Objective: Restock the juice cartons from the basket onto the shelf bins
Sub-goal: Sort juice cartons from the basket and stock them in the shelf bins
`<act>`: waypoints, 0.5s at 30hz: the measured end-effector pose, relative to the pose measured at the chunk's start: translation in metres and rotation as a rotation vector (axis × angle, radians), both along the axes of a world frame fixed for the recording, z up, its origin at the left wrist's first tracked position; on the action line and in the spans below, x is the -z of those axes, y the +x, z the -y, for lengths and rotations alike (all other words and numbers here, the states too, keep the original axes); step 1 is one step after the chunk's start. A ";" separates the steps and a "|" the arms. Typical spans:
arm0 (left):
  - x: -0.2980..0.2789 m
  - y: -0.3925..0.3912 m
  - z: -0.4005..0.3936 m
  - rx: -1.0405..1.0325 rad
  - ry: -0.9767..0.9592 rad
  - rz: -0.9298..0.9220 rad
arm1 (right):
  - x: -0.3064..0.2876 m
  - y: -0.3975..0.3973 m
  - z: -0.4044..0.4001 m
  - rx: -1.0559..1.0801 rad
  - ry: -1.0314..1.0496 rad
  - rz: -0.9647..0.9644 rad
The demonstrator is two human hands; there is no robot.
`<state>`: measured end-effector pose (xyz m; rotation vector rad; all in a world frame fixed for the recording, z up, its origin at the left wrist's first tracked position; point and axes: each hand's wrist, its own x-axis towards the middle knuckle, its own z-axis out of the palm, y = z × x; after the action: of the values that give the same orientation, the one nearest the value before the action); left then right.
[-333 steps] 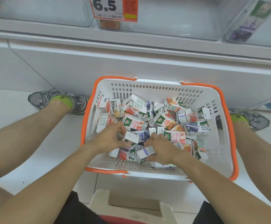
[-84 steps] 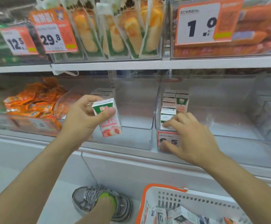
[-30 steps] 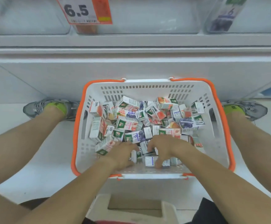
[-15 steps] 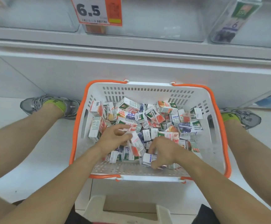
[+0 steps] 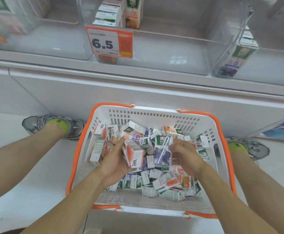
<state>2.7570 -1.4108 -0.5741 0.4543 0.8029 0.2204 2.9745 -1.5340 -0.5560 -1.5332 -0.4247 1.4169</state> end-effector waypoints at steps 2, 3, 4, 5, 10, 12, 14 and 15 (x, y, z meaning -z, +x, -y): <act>-0.006 0.001 0.004 0.057 0.061 -0.026 | 0.007 -0.003 -0.002 0.033 0.019 -0.106; -0.009 0.002 0.006 0.082 0.078 -0.042 | 0.009 -0.006 -0.003 0.033 0.026 -0.139; -0.014 0.003 0.008 0.111 0.083 -0.053 | 0.011 -0.008 -0.004 0.025 0.039 -0.164; -0.016 0.004 0.009 0.151 0.114 -0.083 | 0.011 -0.012 -0.005 0.014 0.052 -0.178; -0.019 0.002 0.010 0.338 0.261 -0.129 | 0.000 -0.025 -0.010 -0.045 0.026 -0.072; -0.024 0.003 0.014 0.365 0.313 -0.159 | -0.008 -0.027 -0.012 -0.107 -0.007 0.042; -0.026 0.004 0.019 0.357 0.324 -0.150 | -0.018 -0.031 -0.015 -0.206 -0.073 0.212; -0.026 0.005 0.022 0.361 0.318 -0.144 | -0.025 -0.033 -0.018 -0.250 -0.115 0.304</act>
<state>2.7622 -1.4323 -0.5482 0.9127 0.8135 -0.0227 2.9412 -1.5162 -0.5313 -1.8490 -0.7515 1.4185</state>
